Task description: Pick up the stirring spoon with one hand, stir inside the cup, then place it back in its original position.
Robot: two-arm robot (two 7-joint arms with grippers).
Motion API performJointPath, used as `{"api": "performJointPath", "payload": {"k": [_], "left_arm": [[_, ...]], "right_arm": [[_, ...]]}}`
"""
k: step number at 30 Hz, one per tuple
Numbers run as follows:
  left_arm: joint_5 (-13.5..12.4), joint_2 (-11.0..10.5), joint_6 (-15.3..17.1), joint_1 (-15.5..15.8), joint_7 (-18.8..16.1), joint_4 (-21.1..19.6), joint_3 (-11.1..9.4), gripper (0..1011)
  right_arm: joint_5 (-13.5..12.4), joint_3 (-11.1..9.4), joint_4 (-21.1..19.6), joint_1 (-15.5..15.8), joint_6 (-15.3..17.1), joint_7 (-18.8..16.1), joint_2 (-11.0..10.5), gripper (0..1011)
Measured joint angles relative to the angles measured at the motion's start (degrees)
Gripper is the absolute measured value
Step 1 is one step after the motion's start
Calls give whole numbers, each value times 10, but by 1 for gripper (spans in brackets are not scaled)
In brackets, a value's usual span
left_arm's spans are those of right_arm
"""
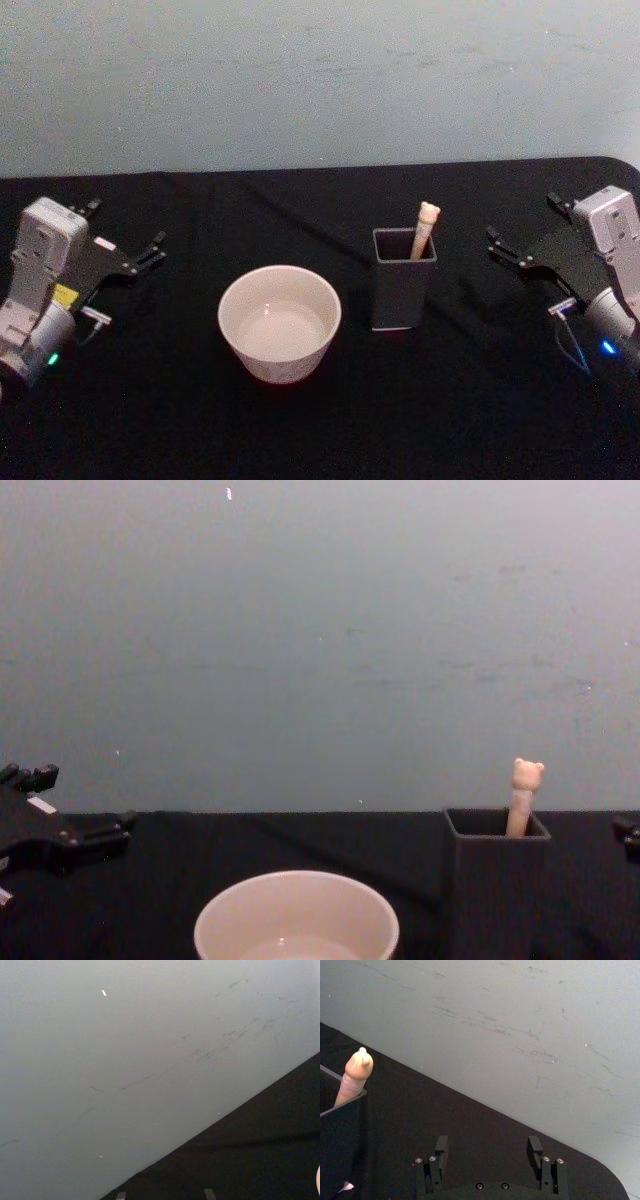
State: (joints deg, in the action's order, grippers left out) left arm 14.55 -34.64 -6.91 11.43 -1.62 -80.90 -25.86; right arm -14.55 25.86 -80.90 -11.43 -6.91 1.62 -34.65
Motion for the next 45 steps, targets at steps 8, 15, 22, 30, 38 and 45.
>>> {"api": "performJointPath", "payload": {"k": [8,15,22,30,38,45], "left_arm": [[0,0,0,0,0,0,0,1001],[0,0,0,0,0,0,0,1001],[0,0,0,0,0,0,0,1001],[0,0,0,0,0,0,0,1001],[0,0,0,0,0,0,0,1001],[0,0,0,0,0,0,0,1001]], "right_arm": [[0,0,0,0,0,0,0,1002],[0,0,0,0,0,0,0,1002],[0,0,0,0,0,0,0,1002],[0,0,0,0,0,0,0,1002],[0,0,0,0,0,0,0,1002],[1,-1,0,0,1,-2,0,1002]]}}
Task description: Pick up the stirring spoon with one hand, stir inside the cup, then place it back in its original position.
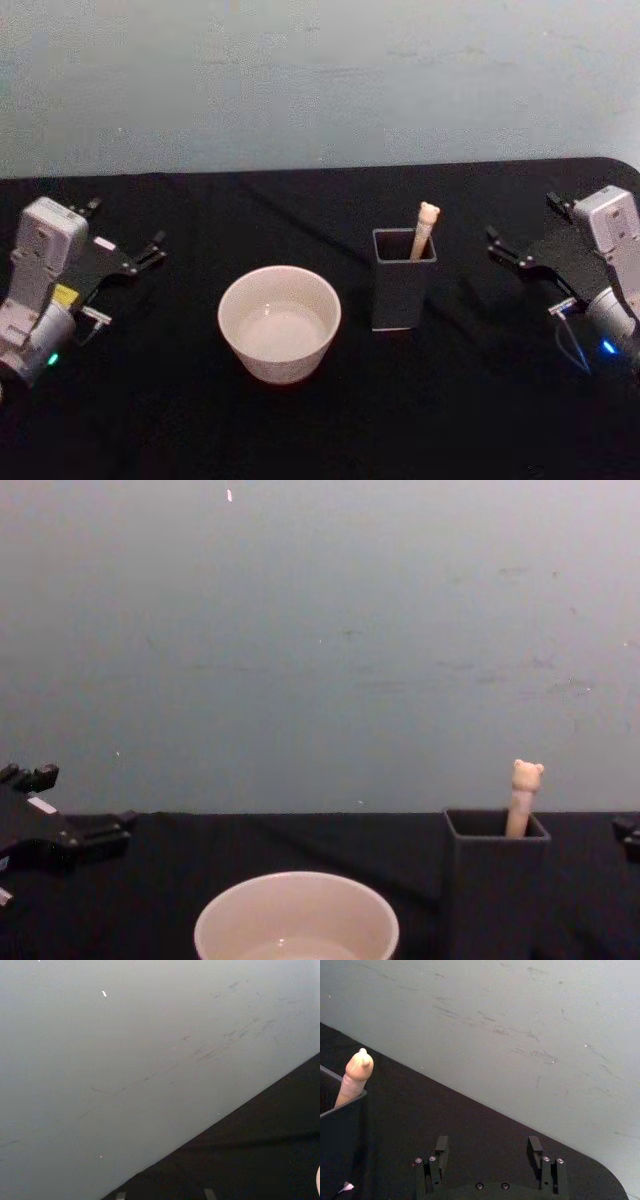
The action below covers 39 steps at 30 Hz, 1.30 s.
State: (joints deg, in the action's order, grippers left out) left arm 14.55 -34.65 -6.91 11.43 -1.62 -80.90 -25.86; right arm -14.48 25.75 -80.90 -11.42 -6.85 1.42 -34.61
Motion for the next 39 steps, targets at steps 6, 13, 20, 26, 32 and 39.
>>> {"api": "performJointPath", "payload": {"k": [6,13,20,26,32,39], "left_arm": [[0,0,0,0,0,0,0,1001],[0,0,0,0,0,0,0,1001],[0,0,0,0,0,0,0,1001],[0,0,0,0,0,0,0,1001],[0,0,0,0,0,0,0,1001],[0,0,0,0,0,0,0,1001]], "right_arm": [[-13,-13,-6,5,2,-29,-1,1002],[-38,-34,-42,40,-7,-64,-22,1002],[-70,-56,-89,89,-21,-104,-47,1002],[-98,-65,-112,111,-47,-148,-51,1002],[-110,-59,-107,93,-53,-183,-28,1002],[-97,-44,-76,57,-55,-200,8,1002]]}}
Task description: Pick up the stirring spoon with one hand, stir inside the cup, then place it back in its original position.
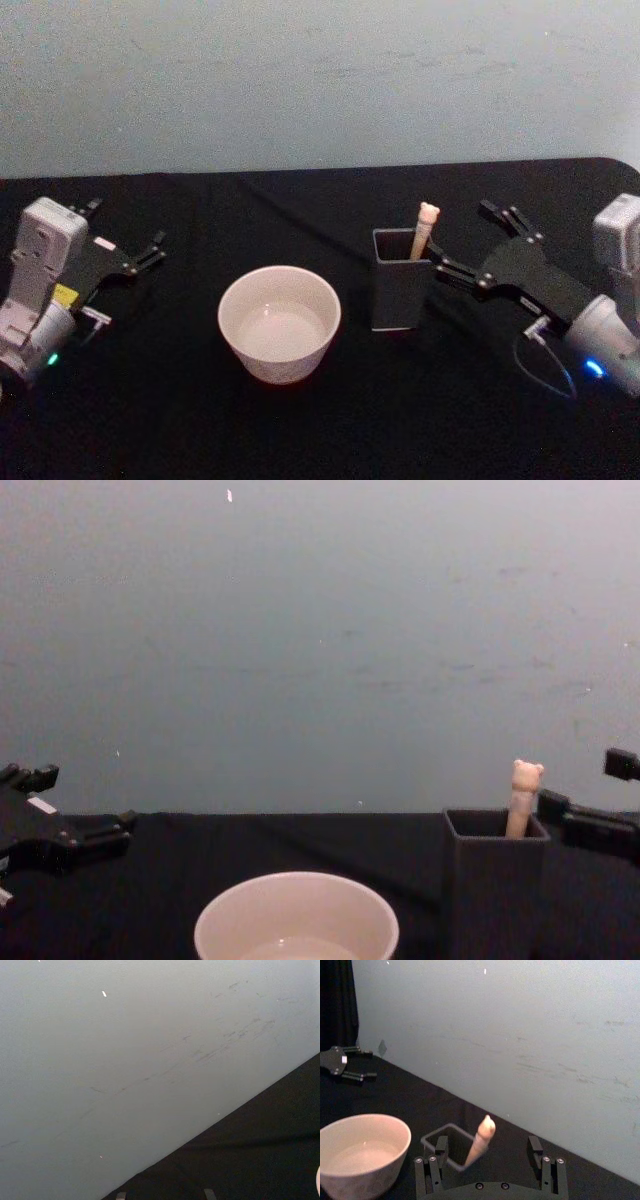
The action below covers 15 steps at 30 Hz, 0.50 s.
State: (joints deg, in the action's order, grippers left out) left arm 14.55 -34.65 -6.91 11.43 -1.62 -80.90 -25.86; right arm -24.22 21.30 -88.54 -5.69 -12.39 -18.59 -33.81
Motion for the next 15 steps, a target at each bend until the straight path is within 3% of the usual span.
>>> {"api": "performJointPath", "payload": {"k": [7,15], "left_arm": [[0,0,0,0,0,0,0,1001],[0,0,0,0,0,0,0,1001]], "right_arm": [[2,4,33,-33,9,-12,34,1002],[-33,-3,66,-59,48,-45,63,1002]]}}
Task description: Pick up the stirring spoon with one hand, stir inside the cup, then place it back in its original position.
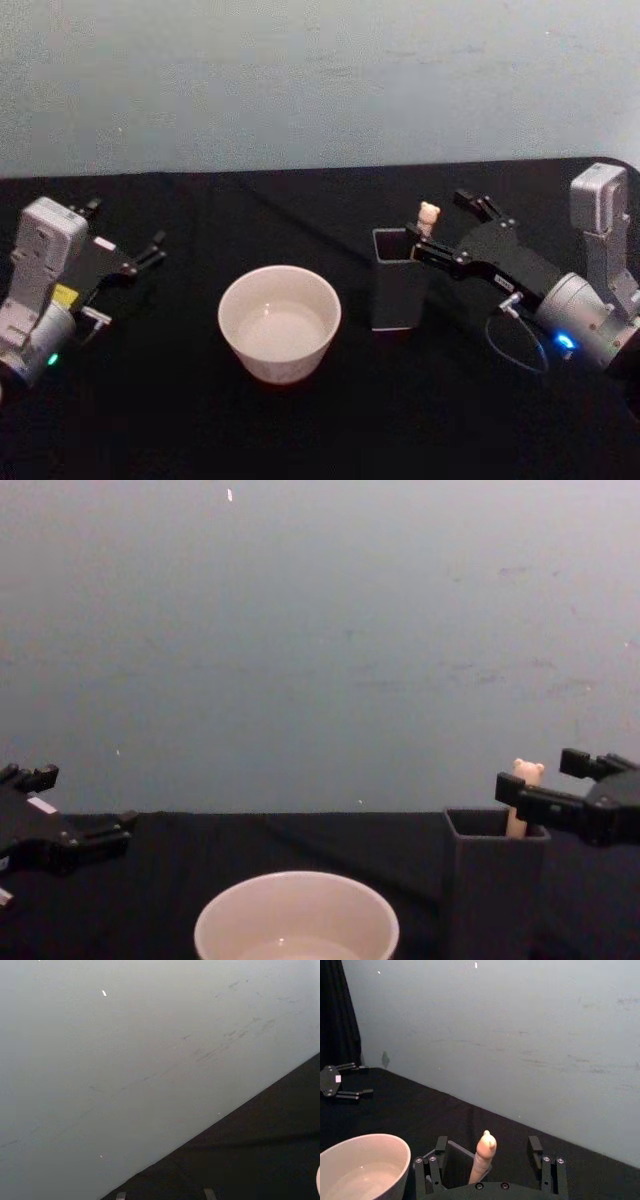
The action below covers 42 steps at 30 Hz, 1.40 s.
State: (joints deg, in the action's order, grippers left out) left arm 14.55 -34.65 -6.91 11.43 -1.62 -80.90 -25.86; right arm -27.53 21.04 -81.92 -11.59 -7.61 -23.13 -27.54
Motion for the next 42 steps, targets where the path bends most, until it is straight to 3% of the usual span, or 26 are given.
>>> {"api": "performJointPath", "payload": {"k": [19,42], "left_arm": [[0,0,0,0,0,0,0,1001],[0,0,0,0,0,0,0,1001]], "right_arm": [[-6,-18,31,-18,31,-30,30,1002],[-5,-25,31,-16,44,-43,34,1002]]}}
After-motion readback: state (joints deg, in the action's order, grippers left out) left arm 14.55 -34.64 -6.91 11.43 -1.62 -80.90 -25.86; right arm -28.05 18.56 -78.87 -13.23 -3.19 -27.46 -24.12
